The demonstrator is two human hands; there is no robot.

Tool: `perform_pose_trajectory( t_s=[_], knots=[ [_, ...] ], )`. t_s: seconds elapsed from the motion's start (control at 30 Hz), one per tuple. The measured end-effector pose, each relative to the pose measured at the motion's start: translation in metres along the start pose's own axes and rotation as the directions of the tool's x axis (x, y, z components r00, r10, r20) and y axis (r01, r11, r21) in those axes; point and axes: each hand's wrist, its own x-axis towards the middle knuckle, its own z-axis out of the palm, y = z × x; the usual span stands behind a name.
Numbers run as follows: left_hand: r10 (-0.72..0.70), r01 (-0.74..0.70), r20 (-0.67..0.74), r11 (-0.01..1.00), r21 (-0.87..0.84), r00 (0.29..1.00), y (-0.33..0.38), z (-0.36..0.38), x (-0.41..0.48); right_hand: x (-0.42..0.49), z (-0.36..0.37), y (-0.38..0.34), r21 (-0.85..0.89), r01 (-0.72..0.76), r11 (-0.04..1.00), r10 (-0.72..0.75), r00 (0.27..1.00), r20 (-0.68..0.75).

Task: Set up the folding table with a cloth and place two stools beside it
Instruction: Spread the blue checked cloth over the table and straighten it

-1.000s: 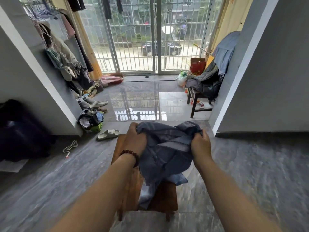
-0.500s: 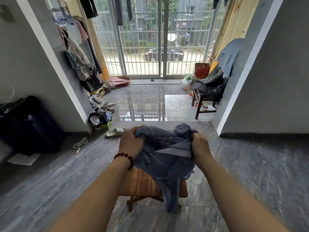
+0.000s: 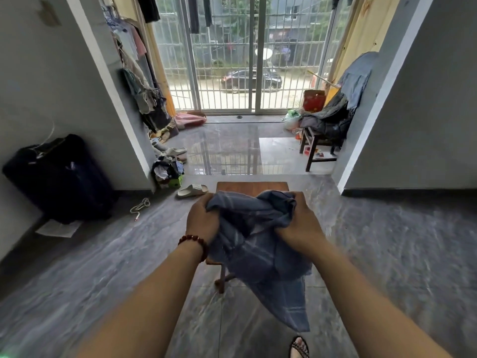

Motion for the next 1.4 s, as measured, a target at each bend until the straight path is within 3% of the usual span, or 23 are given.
perform_pose_trajectory(
  t_s=[0.13,0.27,0.33,0.5,0.6,0.67,0.8,1.07,1.4],
  knots=[
    [0.078,-0.079,0.008,0.993,0.086,0.997,0.008,-0.01,-0.02,-0.023,-0.003,-0.005,0.007,-0.061,0.998,0.061,0.996,-0.072],
    [0.09,-0.093,0.044,0.994,0.059,0.995,0.016,-0.019,-0.029,-0.035,-0.009,-0.007,-0.012,-0.113,0.994,0.112,0.99,-0.086],
    [0.103,-0.104,0.04,0.994,0.041,0.994,0.021,-0.022,-0.031,-0.041,-0.01,-0.01,0.043,-0.133,0.99,0.135,0.99,-0.047],
    [0.128,-0.129,0.04,0.991,0.018,0.991,0.027,-0.023,-0.038,-0.052,-0.011,-0.02,0.103,-0.044,0.994,0.037,0.997,0.071],
    [0.163,-0.165,0.037,0.985,0.058,0.986,0.028,-0.024,-0.039,-0.055,-0.009,-0.021,0.097,-0.139,0.986,0.13,0.987,0.09],
    [0.174,-0.174,0.016,0.982,0.076,0.985,0.03,-0.027,-0.037,-0.053,-0.007,-0.019,0.063,-0.179,0.982,0.179,0.984,0.012],
    [0.161,-0.161,-0.014,0.987,0.022,0.987,0.032,-0.032,-0.033,-0.049,-0.007,-0.017,0.011,-0.174,0.985,0.174,0.974,-0.144],
    [0.021,-0.029,-0.188,0.999,-0.036,0.982,0.02,-0.046,-0.021,-0.051,-0.014,0.002,0.04,-0.291,0.956,0.29,0.917,-0.275],
    [-0.058,0.052,-0.082,0.996,-0.074,0.995,0.005,-0.034,-0.02,-0.049,-0.012,0.009,0.136,-0.321,0.937,0.342,0.921,-0.185]
  ],
)
